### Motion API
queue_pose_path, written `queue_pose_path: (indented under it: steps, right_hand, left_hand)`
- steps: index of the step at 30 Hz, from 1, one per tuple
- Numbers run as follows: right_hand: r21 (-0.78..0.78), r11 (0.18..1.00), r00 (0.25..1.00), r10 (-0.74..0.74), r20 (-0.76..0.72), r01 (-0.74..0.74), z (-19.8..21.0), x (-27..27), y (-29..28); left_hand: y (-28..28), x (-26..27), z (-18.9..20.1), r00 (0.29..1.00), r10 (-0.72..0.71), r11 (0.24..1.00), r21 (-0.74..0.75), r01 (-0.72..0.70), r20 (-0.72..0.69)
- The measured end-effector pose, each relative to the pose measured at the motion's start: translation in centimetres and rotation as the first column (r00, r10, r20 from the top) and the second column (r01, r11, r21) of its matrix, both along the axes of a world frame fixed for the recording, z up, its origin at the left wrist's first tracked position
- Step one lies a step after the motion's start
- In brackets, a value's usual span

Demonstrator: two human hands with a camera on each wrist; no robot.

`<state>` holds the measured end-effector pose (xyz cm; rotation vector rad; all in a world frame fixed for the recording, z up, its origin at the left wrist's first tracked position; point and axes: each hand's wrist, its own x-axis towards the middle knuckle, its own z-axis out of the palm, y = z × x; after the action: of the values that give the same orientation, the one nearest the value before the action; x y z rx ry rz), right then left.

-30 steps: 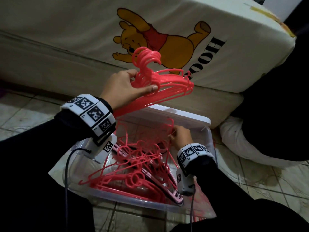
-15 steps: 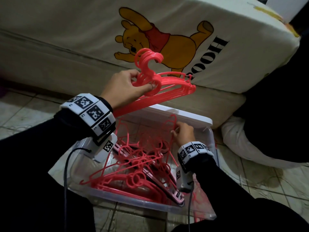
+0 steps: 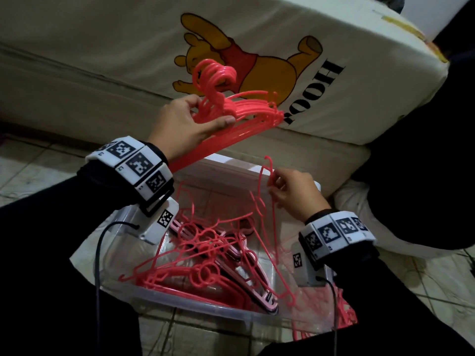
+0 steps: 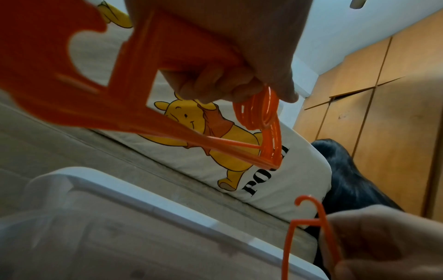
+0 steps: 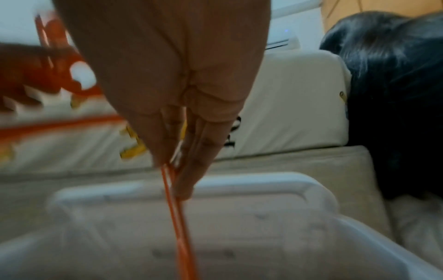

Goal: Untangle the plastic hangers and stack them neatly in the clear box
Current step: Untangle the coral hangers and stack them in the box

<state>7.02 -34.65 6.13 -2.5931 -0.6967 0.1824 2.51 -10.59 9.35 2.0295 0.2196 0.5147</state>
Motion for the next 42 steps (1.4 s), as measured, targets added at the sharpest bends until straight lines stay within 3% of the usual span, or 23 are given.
queue_pose_path:
  steps: [4, 7, 10, 14, 18, 22, 27, 30, 35, 38, 40, 42]
  right_hand:
    - [0.249, 0.959, 0.977, 0.172, -0.127, -0.136, 2.5, -1.9, 0.7]
    - [0.278, 0.914, 0.949, 0.314, -0.026, -0.294, 3.0, -3.4, 1.6]
    - [0.151, 0.865, 0.874, 0.453, 0.176, -0.479, 3.1, -4.8, 2.8]
    - [-0.245, 0.798, 0.736, 0.602, 0.310, -0.550, 2.5, -6.0, 4.0]
    - [-0.380, 0.726, 0.655, 0.684, 0.321, -0.573, 2.1, -6.5, 5.0]
    - [-0.472, 0.677, 0.638, 0.721, 0.271, -0.565, 1.7, -6.6, 5.7]
    - [-0.495, 0.670, 0.641, 0.722, 0.261, -0.553, 1.4, -6.1, 5.7]
    - [-0.499, 0.667, 0.629, 0.727, 0.276, -0.553, 1.1, -6.0, 5.6]
    - [-0.368, 0.737, 0.603, 0.676, 0.424, -0.567, 1.1, -6.0, 5.1]
    - [-0.183, 0.856, 0.684, 0.501, 0.531, -0.484, 1.7, -4.8, 3.6]
    - [-0.040, 0.950, 0.762, 0.274, 0.587, -0.311, 2.2, -3.4, 2.3]
    - [-0.001, 0.990, 0.820, 0.120, 0.560, -0.144, 2.4, -1.9, 1.3]
  left_hand:
    - [0.4, 0.2, -0.4, 0.998, 0.018, 0.998, 0.061, -0.014, -0.067]
    - [0.6, 0.3, -0.9, 0.994, -0.025, 0.998, 0.048, 0.030, -0.106]
    - [0.4, 0.3, -1.1, 0.990, -0.061, 0.996, 0.055, 0.069, -0.129]
    - [-0.4, 0.2, -1.5, 0.972, -0.130, 0.988, 0.061, 0.145, -0.195]
    - [-1.3, 0.2, -1.9, 0.957, -0.191, 0.979, 0.032, 0.203, -0.219]
    - [-2.5, 0.0, -2.1, 0.941, -0.255, 0.967, -0.035, 0.253, -0.222]
    - [-3.2, -0.4, -2.0, 0.904, -0.336, 0.942, -0.110, 0.318, -0.264]
    - [-3.3, -0.6, -1.9, 0.897, -0.345, 0.938, -0.074, 0.338, -0.275]
    - [-3.4, -0.6, -2.0, 0.913, -0.317, 0.947, -0.033, 0.319, -0.257]
    - [-2.7, -0.6, -1.6, 0.938, -0.268, 0.960, 0.024, 0.280, -0.222]
    - [-2.1, -0.7, -1.5, 0.944, -0.237, 0.963, 0.076, 0.260, -0.228]
    - [-1.9, -0.8, -1.5, 0.944, -0.224, 0.961, 0.105, 0.255, -0.244]
